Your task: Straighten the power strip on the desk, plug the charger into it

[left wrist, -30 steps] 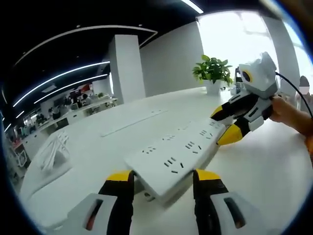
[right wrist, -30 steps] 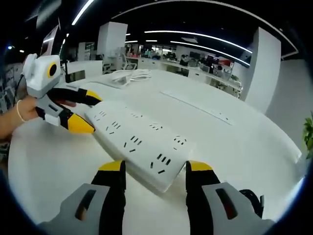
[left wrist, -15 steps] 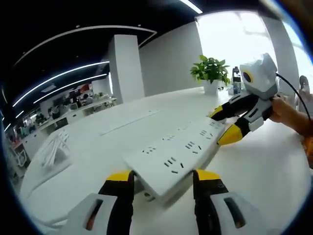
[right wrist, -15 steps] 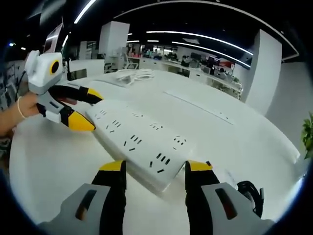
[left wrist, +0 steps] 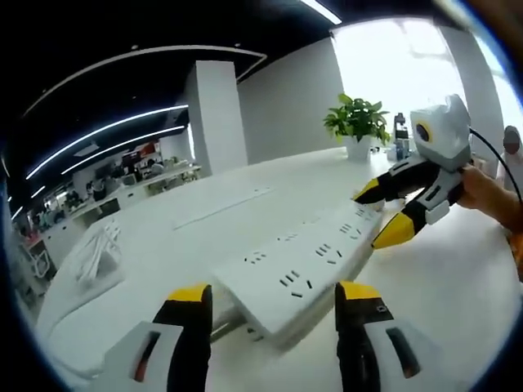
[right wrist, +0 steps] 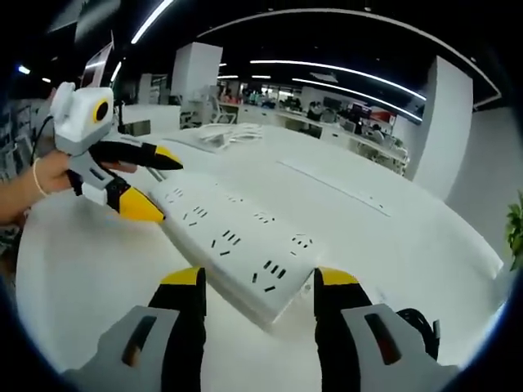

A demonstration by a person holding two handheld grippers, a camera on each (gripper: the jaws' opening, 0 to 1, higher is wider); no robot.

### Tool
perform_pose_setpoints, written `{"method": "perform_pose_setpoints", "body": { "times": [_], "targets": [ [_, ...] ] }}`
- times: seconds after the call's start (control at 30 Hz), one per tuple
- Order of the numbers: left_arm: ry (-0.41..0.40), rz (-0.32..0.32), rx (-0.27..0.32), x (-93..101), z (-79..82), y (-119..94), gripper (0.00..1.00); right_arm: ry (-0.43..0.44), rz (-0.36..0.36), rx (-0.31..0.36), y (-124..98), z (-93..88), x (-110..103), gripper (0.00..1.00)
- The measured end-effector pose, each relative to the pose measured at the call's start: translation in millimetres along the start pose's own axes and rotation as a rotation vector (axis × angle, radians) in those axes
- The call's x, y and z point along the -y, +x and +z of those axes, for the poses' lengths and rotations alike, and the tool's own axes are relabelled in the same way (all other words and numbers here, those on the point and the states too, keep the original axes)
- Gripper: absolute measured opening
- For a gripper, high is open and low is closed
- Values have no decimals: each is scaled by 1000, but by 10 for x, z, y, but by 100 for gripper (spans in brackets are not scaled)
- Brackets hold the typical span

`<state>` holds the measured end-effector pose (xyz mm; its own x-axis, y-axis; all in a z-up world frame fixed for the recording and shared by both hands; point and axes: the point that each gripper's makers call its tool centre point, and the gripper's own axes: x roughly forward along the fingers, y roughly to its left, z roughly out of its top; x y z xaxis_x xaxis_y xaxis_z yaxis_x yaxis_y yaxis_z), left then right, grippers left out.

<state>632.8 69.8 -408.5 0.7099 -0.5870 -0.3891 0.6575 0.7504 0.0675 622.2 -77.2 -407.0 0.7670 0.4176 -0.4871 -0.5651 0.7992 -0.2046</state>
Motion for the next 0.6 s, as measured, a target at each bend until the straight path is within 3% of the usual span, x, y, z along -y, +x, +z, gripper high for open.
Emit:
{"method": "perform_pose_setpoints", "body": {
  "times": [0.33,0.6],
  "targets": [
    [8,16,12,2,27,-58,71,-17,14,39,-44,113,-82,64],
    [-24,-11,47,106,106,-160,76,13,54,74,-128,140,-171,73]
  ]
}}
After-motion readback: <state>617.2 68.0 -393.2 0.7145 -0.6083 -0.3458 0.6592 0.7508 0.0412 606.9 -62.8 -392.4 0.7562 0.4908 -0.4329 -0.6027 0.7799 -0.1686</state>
